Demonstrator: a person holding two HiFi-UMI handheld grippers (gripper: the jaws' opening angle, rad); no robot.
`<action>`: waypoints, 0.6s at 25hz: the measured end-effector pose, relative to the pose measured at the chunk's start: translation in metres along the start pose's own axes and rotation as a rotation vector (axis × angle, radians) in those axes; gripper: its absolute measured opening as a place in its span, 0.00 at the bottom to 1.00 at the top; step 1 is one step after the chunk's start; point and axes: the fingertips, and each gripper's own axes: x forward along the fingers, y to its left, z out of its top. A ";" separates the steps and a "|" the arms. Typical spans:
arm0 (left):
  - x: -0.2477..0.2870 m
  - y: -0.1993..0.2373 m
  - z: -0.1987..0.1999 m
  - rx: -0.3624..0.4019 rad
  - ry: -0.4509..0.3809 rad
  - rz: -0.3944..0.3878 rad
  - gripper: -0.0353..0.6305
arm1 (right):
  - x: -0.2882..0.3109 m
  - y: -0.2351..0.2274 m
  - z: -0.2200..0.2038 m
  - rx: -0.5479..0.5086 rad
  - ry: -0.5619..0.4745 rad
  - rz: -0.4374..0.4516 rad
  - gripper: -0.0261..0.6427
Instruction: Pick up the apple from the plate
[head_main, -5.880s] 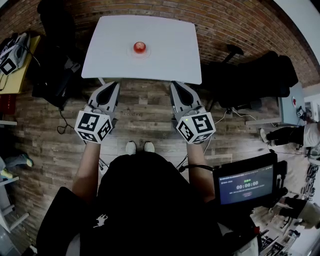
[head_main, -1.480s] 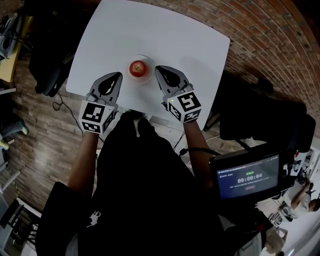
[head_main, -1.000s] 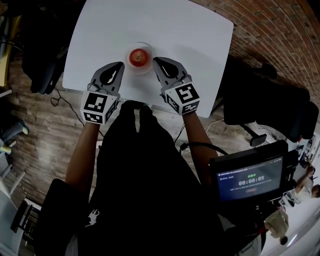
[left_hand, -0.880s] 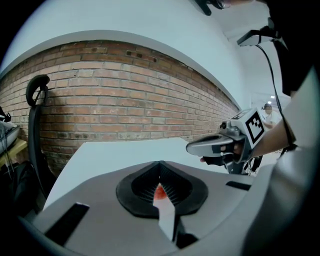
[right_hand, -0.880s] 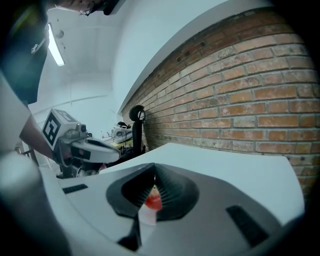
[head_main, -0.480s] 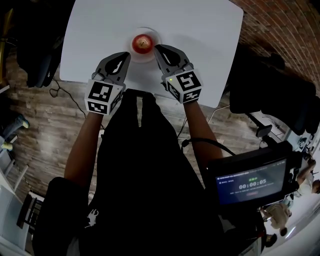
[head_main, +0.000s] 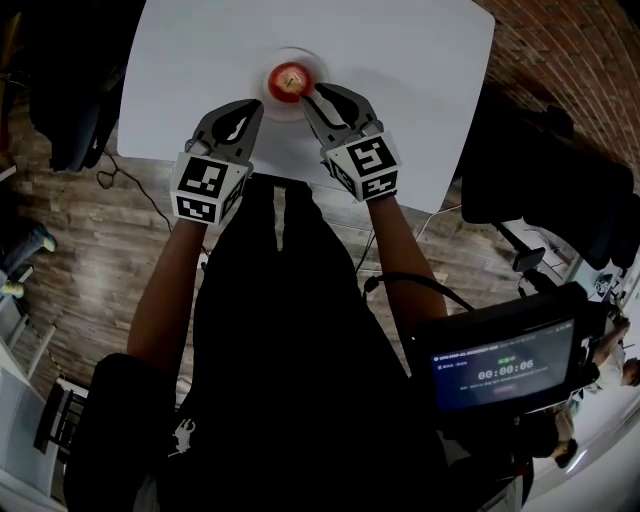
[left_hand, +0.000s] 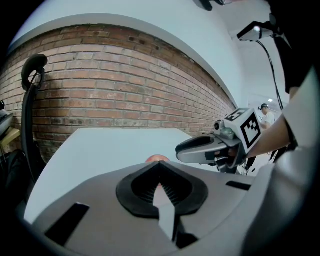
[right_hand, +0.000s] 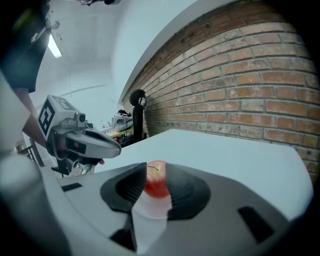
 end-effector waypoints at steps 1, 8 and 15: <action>0.000 0.000 -0.001 0.000 0.004 -0.003 0.06 | 0.002 0.001 -0.001 -0.007 0.006 0.002 0.20; -0.004 0.003 -0.003 0.000 0.013 -0.005 0.06 | 0.012 0.005 -0.014 -0.067 0.074 0.011 0.41; -0.005 0.011 -0.003 -0.002 0.019 0.009 0.06 | 0.024 0.004 -0.026 -0.095 0.124 0.018 0.53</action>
